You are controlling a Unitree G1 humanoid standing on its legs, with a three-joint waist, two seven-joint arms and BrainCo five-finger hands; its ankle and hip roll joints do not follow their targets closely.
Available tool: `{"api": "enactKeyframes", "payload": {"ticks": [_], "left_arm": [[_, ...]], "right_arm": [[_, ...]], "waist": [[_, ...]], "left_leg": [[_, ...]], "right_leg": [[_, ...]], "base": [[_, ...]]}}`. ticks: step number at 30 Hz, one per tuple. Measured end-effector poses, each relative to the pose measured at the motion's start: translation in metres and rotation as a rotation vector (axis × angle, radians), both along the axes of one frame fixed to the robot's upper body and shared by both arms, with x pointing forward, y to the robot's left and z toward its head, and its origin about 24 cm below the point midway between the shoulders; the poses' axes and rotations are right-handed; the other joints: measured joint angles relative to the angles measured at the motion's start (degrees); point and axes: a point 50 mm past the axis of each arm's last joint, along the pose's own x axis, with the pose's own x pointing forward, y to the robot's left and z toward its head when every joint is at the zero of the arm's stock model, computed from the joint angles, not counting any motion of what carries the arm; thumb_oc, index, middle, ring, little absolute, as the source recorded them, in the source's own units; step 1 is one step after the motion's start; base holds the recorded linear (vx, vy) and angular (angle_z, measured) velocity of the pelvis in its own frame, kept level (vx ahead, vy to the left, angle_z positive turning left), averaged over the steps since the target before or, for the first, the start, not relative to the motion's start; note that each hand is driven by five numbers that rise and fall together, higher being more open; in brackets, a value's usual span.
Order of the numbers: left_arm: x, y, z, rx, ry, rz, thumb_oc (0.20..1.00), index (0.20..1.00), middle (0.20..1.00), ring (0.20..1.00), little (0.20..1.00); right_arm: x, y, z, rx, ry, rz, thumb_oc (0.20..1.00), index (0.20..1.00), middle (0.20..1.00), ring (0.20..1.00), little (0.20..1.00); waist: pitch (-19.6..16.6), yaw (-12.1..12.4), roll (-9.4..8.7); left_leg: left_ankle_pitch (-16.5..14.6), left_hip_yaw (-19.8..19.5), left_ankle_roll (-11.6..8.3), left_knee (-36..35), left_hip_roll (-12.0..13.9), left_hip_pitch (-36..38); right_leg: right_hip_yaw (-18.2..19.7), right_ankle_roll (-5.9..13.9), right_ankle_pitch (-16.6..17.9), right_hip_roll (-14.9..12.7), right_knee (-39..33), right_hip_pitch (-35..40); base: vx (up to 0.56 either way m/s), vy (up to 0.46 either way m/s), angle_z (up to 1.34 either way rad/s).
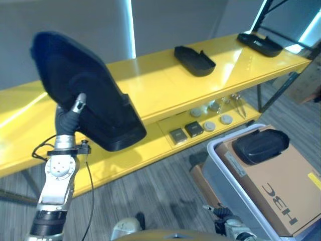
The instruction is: Move parts from the plastic box to the shelf.
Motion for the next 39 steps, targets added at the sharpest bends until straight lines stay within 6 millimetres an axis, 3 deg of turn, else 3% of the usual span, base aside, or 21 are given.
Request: {"api": "enactKeyframes", "payload": {"ticks": [1,2,3,4,5,6,7,9,10,13,14,16,18,21,23,27,28,29,31,34,39], "left_arm": [[0.005,-0.005,0.003,0.024,-0.008,-0.020,0.200,0.200,0.200,0.200,0.200],[0.009,-0.009,0.003,0.045,-0.003,-0.034,0.200,0.200,0.200,0.200,0.200],[0.014,-0.011,-0.001,0.065,0.018,-0.041,0.200,0.200,0.200,0.200,0.200],[0.019,-0.016,0.000,0.090,0.022,-0.061,0.200,0.200,0.200,0.200,0.200],[0.020,-0.016,0.002,0.110,0.013,-0.061,0.200,0.200,0.200,0.200,0.200],[0.021,-0.015,0.001,0.106,0.017,-0.053,0.200,0.200,0.200,0.200,0.200],[0.022,-0.016,-0.001,0.099,0.021,-0.047,0.200,0.200,0.200,0.200,0.200],[0.025,-0.014,-0.003,0.096,0.036,-0.037,0.200,0.200,0.200,0.200,0.200],[0.025,-0.013,-0.003,0.103,0.039,-0.030,0.200,0.200,0.200,0.200,0.200],[0.021,-0.009,-0.009,0.120,0.070,-0.023,0.200,0.200,0.200,0.200,0.200],[0.014,-0.006,-0.021,0.107,0.112,-0.012,0.200,0.200,0.200,0.200,0.200],[0.009,-0.001,-0.027,0.104,0.135,0.003,0.200,0.200,0.200,0.200,0.200],[0.009,0.012,-0.023,0.099,0.133,0.062,0.200,0.200,0.200,0.200,0.200],[0.031,0.010,-0.007,0.100,0.099,0.053,0.200,0.200,0.200,0.200,0.200],[0.040,0.008,-0.003,0.048,0.102,0.026,0.200,0.200,0.200,0.200,0.200],[0.073,0.011,0.011,-0.004,0.154,-0.014,0.200,0.200,0.200,0.200,0.200],[0.101,0.005,0.019,0.016,0.200,-0.041,0.200,0.200,0.200,0.200,0.200],[0.114,0.010,0.037,0.066,0.213,-0.016,0.200,0.200,0.200,0.200,0.200],[0.119,0.020,0.050,0.072,0.208,0.026,0.200,0.200,0.200,0.200,0.200],[0.142,0.040,0.052,0.042,0.345,0.107,0.200,0.200,0.200,0.200,0.200],[0.157,0.051,0.056,-0.038,0.466,0.171,0.200,0.200,0.200,0.200,0.200]], "right_arm": [[0.001,0.008,-0.002,0.018,0.008,0.014,1.000,1.000,1.000,1.000,1.000],[0.001,0.012,-0.003,0.031,0.007,0.016,1.000,1.000,1.000,1.000,1.000],[0.003,0.009,-0.001,0.036,-0.013,-0.013,1.000,1.000,1.000,1.000,1.000],[0.000,0.006,-0.001,0.028,-0.010,-0.018,1.000,1.000,1.000,1.000,1.000],[-0.004,0.003,-0.002,0.026,0.007,-0.032,1.000,1.000,1.000,1.000,1.000],[-0.019,0.000,-0.006,0.020,0.045,-0.052,1.000,1.000,1.000,1.000,1.000],[-0.039,0.000,-0.010,0.025,0.092,-0.070,1.000,1.000,1.000,1.000,1.000],[-0.050,0.002,-0.013,0.028,0.122,-0.050,1.000,1.000,1.000,1.000,1.000],[-0.058,0.003,-0.015,0.028,0.149,-0.046,1.000,1.000,1.000,1.000,1.000],[-0.081,0.002,-0.018,0.018,0.234,-0.038,1.000,1.000,1.000,1.000,1.000],[-0.085,-0.006,-0.016,-0.006,0.248,-0.034,1.000,1.000,1.000,1.000,1.000],[-0.072,-0.010,-0.014,-0.027,0.218,0.021,1.000,1.000,1.000,1.000,1.000],[-0.056,-0.011,-0.011,-0.070,0.199,0.165,1.000,1.000,1.000,1.000,1.000],[-0.050,-0.016,-0.008,-0.082,0.194,0.198,1.000,1.000,1.000,1.000,1.000],[-0.042,-0.021,-0.005,-0.094,0.175,0.203,1.000,1.000,1.000,1.000,1.000],[-0.025,-0.016,-0.003,-0.078,0.142,0.234,1.000,1.000,1.000,1.000,1.000],[-0.023,-0.012,-0.004,-0.087,0.156,0.304,1.000,1.000,1.000,1.000,1.000],[-0.008,-0.010,-0.001,-0.094,0.126,0.320,1.000,1.000,1.000,1.000,1.000],[0.003,-0.008,0.002,-0.098,0.100,0.327,1.000,1.000,1.000,1.000,1.000],[0.006,-0.010,0.003,-0.103,0.103,0.327,1.000,1.000,1.000,1.000,1.000],[0.012,-0.009,0.004,-0.110,0.107,0.338,1.000,1.000,1.000,1.000,1.000]], "waist": [[0.28,-0.75,-0.93],[0.56,-1.56,-0.79],[1.50,-3.47,0.60],[1.54,-4.13,0.81],[1.51,-4.15,0.44],[1.69,-4.24,0.78],[1.76,-5.50,1.16],[2.09,-6.72,2.14],[1.86,-6.69,1.30],[0.98,-5.23,-2.16],[0.71,-5.35,-0.65],[0.52,-5.01,1.45],[-0.03,-5.06,2.11],[-0.58,-5.52,2.66],[-0.94,-7.27,3.46],[-0.95,-9.09,3.80],[-0.94,-9.14,3.42],[-0.16,-9.51,3.34],[1.18,-10.74,3.15],[3.93,-13.04,3.76],[6.60,-13.97,4.05]], "left_leg": [[-0.78,-0.87,1.01,0.75,-0.41,-0.05],[-1.06,-1.84,1.30,0.68,-0.35,0.27],[-1.43,-4.64,0.35,0.12,0.92,1.01],[-1.52,-6.01,-0.23,0.04,0.96,0.90],[-0.71,-6.05,0.17,-0.30,0.28,0.72],[-1.32,-8.89,-0.83,-0.83,-0.34,1.33],[-0.96,-13.64,-1.10,-1.39,-0.67,1.67],[-0.65,-19.63,-2.15,-1.41,0.33,1.13],[0.10,-20.89,-2.52,-2.09,0.00,1.12],[0.07,-24.04,-2.94,-4.11,-2.62,3.08],[-0.36,-24.53,-3.79,-4.36,-1.38,4.14],[-0.86,-24.62,-4.68,-4.96,0.66,4.41],[-1.79,-24.07,-6.67,-4.59,3.27,4.35],[-1.41,-24.26,-7.35,-5.50,5.04,3.49],[-1.07,-21.47,-7.39,-5.73,5.26,2.96],[-0.26,-20.30,-7.56,-5.89,4.57,0.36],[0.09,-19.79,-7.44,-4.95,3.94,-2.95],[0.88,-19.63,-7.58,-4.83,3.66,-5.34],[1.49,-18.58,-7.58,-5.23,3.31,-6.10],[1.67,-17.17,-7.59,-6.02,3.51,-5.70],[1.53,-16.39,-7.55,-6.09,3.40,-6.25]], "right_leg": [[3.93,-0.33,-0.30,1.10,3.87,-2.86],[7.92,-1.07,-1.91,4.19,5.26,-5.20],[16.27,-1.25,-6.03,13.05,-0.06,-6.06],[16.10,-1.34,-6.56,14.47,-5.16,-5.80],[14.05,-1.45,-6.11,13.74,-9.73,-6.05],[11.46,-1.52,-4.88,12.87,-15.85,-5.26],[12.77,-0.68,-3.38,14.64,-25.95,-2.00],[25.69,-0.44,-3.41,20.42,-32.73,-0.01],[26.66,-0.97,-2.41,21.31,-32.78,0.16],[24.44,-3.77,2.85,19.24,-33.36,1.05],[22.23,-3.73,4.67,20.04,-33.94,2.41],[20.75,-4.49,5.20,21.66,-37.60,4.24],[17.74,-6.55,7.00,23.96,-41.14,6.20],[16.25,-7.66,6.72,25.56,-40.91,5.41],[16.65,-7.83,6.84,25.93,-41.31,4.56],[17.38,-7.13,7.36,25.31,-41.30,1.43],[18.27,-6.98,8.06,24.83,-41.28,-1.88],[18.02,-6.67,8.33,24.30,-41.27,-4.06],[17.96,-6.46,9.74,23.89,-41.01,-5.46],[18.46,-6.87,10.24,24.25,-41.27,-6.02],[19.59,-7.13,10.41,24.34,-41.01,-6.99]], "base": [[0.20,0.003,0.32],[0.23,-0.027,0.55],[0.23,-0.095,0.76],[0.19,-0.118,0.80],[0.23,-0.169,0.75],[0.33,-0.203,1.13],[0.30,-0.166,1.47],[0.20,-0.158,1.65],[0.13,-0.188,1.28],[0.06,-0.116,0.78],[0.16,-0.255,0.44],[0.15,-0.208,0.11],[0.08,-0.178,0.00],[0.04,-0.070,0.25],[-0.01,-0.063,-0.07],[-0.14,-0.022,-0.15],[-0.11,-0.007,-0.16],[-0.06,0.003,-0.22],[0.00,0.006,-0.26],[-0.02,0.042,-0.19],[0.00,0.030,-0.10]]}}
